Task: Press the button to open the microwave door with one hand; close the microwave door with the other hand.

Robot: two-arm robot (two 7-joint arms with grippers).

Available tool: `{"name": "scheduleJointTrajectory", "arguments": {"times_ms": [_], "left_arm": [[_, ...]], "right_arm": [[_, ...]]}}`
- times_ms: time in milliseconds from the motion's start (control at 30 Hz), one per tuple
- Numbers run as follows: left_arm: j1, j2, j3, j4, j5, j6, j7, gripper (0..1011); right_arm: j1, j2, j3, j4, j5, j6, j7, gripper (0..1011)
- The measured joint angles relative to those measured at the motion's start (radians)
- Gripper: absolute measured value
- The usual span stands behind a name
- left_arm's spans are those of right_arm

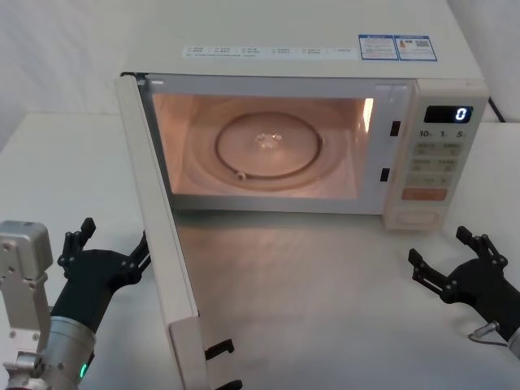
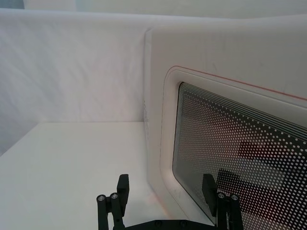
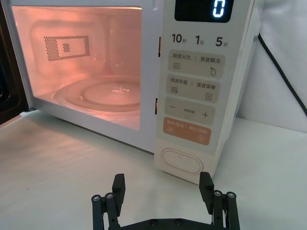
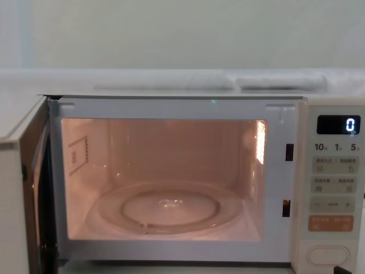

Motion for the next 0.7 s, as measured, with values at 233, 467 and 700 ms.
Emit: {"name": "scheduleJointTrajectory", "arguments": {"times_ms": [233, 467, 700], "left_arm": [[0.000, 0.000, 0.000, 0.000, 0.000, 0.000, 0.000, 1001], [0.000, 0.000, 0.000, 0.000, 0.000, 0.000, 0.000, 1001], [0.000, 0.000, 0.000, 0.000, 0.000, 0.000, 0.000, 1001]], "right_arm": [[0.000, 0.000, 0.000, 0.000, 0.000, 0.001, 0.000, 1000], [0.000, 0.000, 0.000, 0.000, 0.000, 0.001, 0.001, 1000], [0.000, 0.000, 0.000, 0.000, 0.000, 0.000, 0.001, 1000]]}}
